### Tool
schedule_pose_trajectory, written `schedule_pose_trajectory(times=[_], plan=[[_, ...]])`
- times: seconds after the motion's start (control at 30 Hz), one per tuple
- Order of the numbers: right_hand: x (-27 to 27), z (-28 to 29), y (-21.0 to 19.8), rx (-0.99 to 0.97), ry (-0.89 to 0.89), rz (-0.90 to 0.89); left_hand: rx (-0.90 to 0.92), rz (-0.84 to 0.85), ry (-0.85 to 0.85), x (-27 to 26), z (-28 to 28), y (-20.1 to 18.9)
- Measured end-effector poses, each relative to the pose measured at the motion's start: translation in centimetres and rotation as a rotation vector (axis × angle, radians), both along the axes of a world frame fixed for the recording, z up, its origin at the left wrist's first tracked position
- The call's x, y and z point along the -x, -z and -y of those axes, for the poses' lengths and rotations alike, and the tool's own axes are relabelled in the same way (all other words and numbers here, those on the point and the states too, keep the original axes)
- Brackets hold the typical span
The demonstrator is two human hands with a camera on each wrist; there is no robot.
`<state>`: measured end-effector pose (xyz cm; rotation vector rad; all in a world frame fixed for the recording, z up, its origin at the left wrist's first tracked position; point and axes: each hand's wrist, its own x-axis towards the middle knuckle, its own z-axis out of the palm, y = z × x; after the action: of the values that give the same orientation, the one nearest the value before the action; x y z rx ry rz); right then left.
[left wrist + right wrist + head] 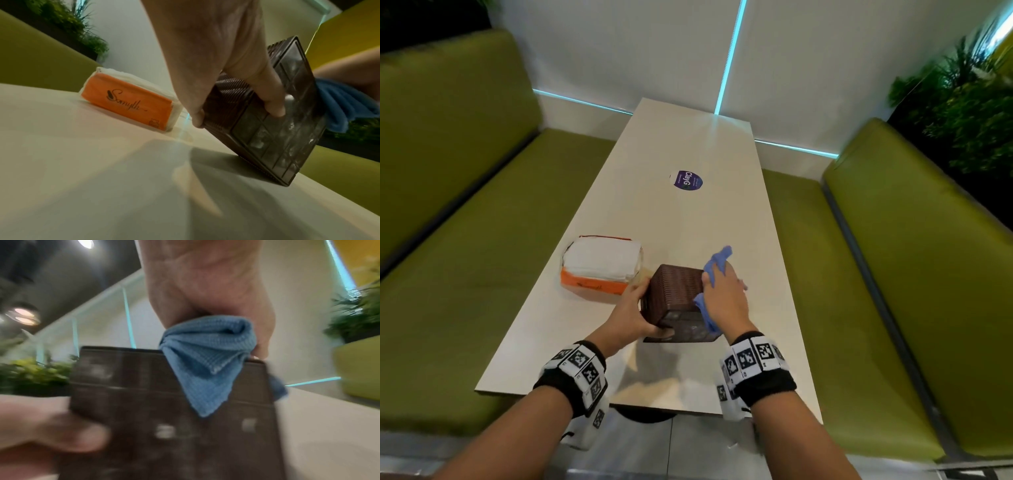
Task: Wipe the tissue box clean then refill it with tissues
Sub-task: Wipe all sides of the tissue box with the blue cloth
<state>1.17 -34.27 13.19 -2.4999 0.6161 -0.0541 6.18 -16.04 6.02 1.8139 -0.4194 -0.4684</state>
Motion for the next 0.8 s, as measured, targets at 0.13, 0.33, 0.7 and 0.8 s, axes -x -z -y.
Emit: schedule_pose_trajectory(times=[0.13,0.33,0.7,0.8], plan=[[0.8,-7.4,-1.8,0.129,-0.29,0.077,0.074,0.027,0.024,1.1,0.4,-0.6],[-0.1,-2.1,1.0,0.294,-0.155,-0.001,0.082,0.019,-0.033,1.6,0.3,1.7],[-1.3,6.2,1.4,-0.363,0.231,-0.059,0.069,-0.111,-0.039,1.2,0.5,1.5],[2.2,8.0,0.8,-0.949,0.448,0.103,0.163,-0.143,-0.043,0.8,-0.5,1.1]])
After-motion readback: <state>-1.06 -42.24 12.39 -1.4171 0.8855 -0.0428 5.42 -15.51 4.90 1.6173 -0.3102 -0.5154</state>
